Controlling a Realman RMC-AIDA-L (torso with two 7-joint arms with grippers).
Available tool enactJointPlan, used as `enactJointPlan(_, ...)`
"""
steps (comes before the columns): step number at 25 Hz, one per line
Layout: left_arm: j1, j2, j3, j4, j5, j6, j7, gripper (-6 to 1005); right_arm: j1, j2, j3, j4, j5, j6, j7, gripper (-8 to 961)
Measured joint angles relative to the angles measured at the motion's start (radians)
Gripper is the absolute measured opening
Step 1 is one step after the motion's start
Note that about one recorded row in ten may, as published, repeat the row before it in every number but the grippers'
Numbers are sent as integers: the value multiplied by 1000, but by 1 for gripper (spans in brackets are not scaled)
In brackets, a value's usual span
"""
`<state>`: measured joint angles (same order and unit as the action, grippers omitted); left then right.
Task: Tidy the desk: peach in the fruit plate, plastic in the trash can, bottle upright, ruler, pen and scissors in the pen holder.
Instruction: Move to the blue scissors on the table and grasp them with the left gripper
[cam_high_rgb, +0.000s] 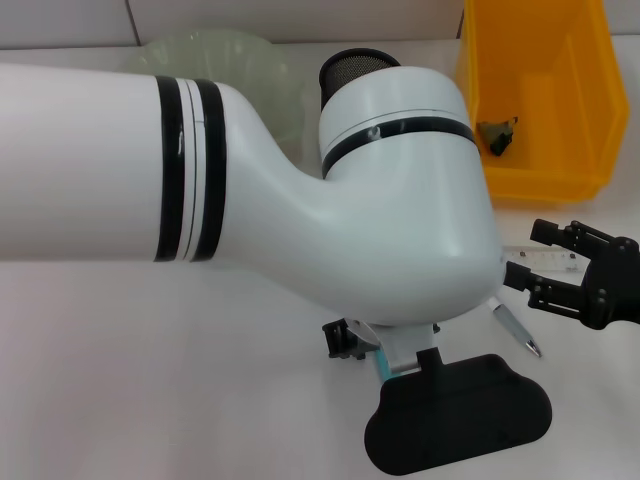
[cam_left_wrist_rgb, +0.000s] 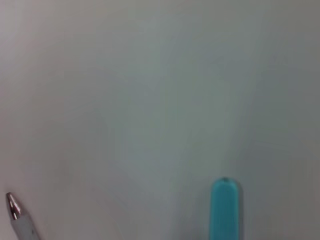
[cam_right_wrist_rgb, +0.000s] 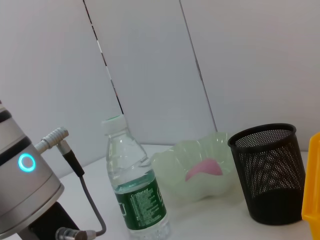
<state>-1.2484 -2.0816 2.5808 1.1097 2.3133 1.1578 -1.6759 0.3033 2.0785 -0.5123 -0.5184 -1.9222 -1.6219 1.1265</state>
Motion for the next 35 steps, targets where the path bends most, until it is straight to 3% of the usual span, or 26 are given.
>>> enactJointPlan(9,-2,0,4,0,0,-14,12,398,1,0,0,3,0,7,-1,826)
enactJointPlan(18,2,1,15,-2,-5,-24,13,199,0,0,-9,5,0,10,0,825)
enactJointPlan(35,3,0,20,10,26,-12,-39,296,11,0,-11,5,0,9,5,825)
